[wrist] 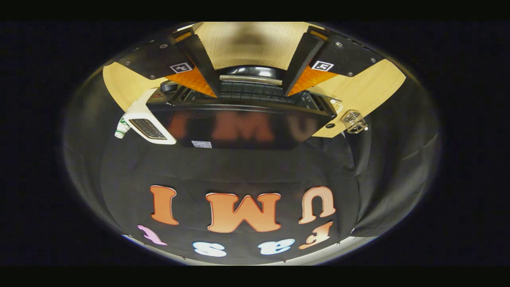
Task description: Open the toaster oven, put the food inside, and close the toaster oven door.
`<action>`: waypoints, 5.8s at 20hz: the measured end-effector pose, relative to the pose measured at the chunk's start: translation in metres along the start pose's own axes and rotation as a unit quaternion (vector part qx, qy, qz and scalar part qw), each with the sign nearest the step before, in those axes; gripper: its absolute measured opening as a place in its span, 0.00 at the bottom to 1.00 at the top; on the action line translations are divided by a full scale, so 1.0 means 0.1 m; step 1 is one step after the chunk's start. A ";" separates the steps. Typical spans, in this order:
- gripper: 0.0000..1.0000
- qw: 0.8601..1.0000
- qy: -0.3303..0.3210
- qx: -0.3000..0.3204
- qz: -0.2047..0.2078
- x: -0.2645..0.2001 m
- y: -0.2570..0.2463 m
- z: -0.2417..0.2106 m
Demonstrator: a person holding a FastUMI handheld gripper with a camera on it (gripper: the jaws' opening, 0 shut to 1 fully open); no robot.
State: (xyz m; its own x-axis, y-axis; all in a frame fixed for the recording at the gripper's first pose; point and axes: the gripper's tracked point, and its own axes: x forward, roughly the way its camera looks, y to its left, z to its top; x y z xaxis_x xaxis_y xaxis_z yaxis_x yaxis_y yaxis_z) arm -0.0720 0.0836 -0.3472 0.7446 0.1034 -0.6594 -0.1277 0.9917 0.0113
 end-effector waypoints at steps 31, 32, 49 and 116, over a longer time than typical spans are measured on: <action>0.85 0.955 0.251 0.148 0.051 -0.14 0.21 -1.65; 0.85 0.954 0.252 0.152 0.053 -0.15 0.20 -1.65; 0.95 0.975 0.141 0.173 -0.019 -0.98 -1.35 -0.74; 0.26 0.880 0.145 0.431 0.136 -0.71 -1.11 -0.59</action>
State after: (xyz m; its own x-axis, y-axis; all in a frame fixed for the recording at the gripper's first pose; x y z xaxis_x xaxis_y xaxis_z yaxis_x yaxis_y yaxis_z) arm -0.1492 -0.0382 -0.3464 0.5490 0.4468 -0.7064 0.3612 0.6353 0.6826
